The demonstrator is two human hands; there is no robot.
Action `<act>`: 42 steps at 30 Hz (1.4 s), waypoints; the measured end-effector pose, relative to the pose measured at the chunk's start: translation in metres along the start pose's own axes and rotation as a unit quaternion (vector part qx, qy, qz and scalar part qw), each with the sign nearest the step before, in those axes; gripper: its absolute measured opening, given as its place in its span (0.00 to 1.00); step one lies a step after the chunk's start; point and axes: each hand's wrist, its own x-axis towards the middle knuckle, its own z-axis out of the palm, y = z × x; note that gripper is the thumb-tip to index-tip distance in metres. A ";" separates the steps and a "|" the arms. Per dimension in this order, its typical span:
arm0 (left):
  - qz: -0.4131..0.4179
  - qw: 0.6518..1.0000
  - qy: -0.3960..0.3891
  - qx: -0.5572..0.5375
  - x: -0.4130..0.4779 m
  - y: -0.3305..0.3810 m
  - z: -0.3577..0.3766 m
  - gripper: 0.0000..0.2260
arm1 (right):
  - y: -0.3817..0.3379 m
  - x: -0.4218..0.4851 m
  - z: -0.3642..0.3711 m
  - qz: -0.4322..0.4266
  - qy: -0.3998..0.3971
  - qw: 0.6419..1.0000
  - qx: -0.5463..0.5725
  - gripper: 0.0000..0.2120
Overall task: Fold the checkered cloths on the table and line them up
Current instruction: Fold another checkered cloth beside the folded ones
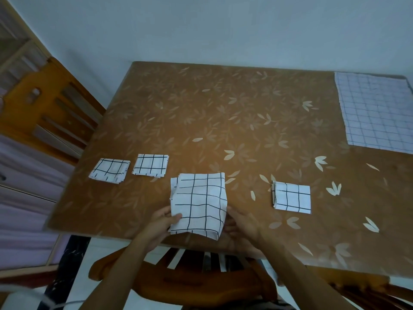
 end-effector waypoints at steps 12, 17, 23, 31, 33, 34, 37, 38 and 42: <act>-0.011 0.999 -0.016 0.027 -0.007 -0.001 -0.013 0.15 | 0.003 0.006 -0.012 -0.004 -0.073 0.997 0.026 0.11; -0.010 0.998 0.028 0.053 -0.004 -0.005 -0.009 0.17 | 0.002 -0.001 -0.014 -0.032 -0.067 0.997 -0.009 0.11; 0.127 0.919 0.199 0.316 -0.007 0.009 0.024 0.20 | -0.005 -0.007 -0.007 -0.094 -0.007 0.996 0.004 0.11; 0.493 0.702 0.064 0.511 -0.023 0.026 0.084 0.25 | -0.034 -0.015 0.006 -0.161 0.074 0.979 0.102 0.18; 0.517 0.715 0.092 0.462 -0.018 0.031 0.086 0.17 | -0.042 -0.021 0.006 -0.175 0.059 0.975 0.122 0.18; 0.514 0.731 0.098 0.438 -0.017 0.036 0.085 0.15 | -0.045 -0.024 0.004 -0.181 0.058 0.975 0.118 0.17; 0.487 0.796 0.090 0.348 -0.023 0.052 0.079 0.12 | -0.049 -0.030 -0.010 -0.226 0.088 0.968 0.063 0.15; 0.465 0.826 0.077 0.308 -0.028 0.061 0.077 0.08 | -0.050 -0.032 -0.018 -0.249 0.094 0.963 0.039 0.18; 0.334 0.928 -0.018 0.165 -0.046 0.093 0.062 0.03 | -0.050 -0.031 -0.052 -0.265 0.055 0.961 -0.064 0.46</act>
